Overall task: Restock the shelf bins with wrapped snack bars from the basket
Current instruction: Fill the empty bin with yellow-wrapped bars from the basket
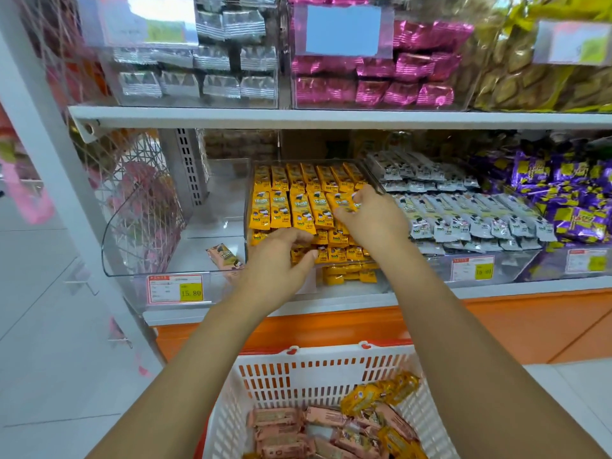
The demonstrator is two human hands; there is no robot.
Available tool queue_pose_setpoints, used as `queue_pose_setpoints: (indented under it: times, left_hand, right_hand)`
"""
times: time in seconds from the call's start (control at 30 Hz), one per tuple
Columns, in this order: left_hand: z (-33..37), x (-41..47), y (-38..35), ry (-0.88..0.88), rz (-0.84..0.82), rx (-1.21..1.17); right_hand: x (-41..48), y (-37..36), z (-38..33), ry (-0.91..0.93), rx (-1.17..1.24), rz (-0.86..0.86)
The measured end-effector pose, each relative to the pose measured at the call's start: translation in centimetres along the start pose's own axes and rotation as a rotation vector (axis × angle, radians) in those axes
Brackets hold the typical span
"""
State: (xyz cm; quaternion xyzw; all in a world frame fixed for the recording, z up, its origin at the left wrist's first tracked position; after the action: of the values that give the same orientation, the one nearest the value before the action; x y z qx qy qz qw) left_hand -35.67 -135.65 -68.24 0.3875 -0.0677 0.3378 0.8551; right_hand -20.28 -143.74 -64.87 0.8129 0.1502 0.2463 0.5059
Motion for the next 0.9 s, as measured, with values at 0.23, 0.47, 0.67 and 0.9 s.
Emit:
queue_pose_setpoints:
  times: [0.23, 0.47, 0.67, 0.9]
  left_hand:
    - [-1.2, 0.6, -0.3, 0.009, 0.0, -0.04]
    - [-0.4, -2.3, 0.0, -0.147, 0.15, -0.037]
    - [-1.3, -7.3, -2.4, -0.194, -0.194, 0.174]
    - [-4.7, -8.9, -2.2, 0.044, -0.384, 0.213]
  right_hand:
    - [-0.2, -1.8, 0.1, 0.071, 0.128, 0.004]
    - [-5.0, 1.4, 2.3, 0.185, 0.329, 0.181]
    - [-10.8, -1.5, 6.8, 0.186, 0.317, -0.139]
    - [-13.5, -8.5, 12.0, 0.065, 0.274, -0.607]
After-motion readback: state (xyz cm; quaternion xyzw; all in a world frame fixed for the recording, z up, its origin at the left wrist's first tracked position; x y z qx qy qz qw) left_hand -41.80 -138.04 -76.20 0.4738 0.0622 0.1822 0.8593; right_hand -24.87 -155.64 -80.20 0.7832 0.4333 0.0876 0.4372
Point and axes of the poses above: each hand's wrist, its own x-axis towards the middle knuckle, its own y-axis out of the back of the hand, z = x × y, the point moved 2 cm from there along x, towards the middle knuckle, and after that the axes turned 7 degrees about -x, right-handed, at the moved point
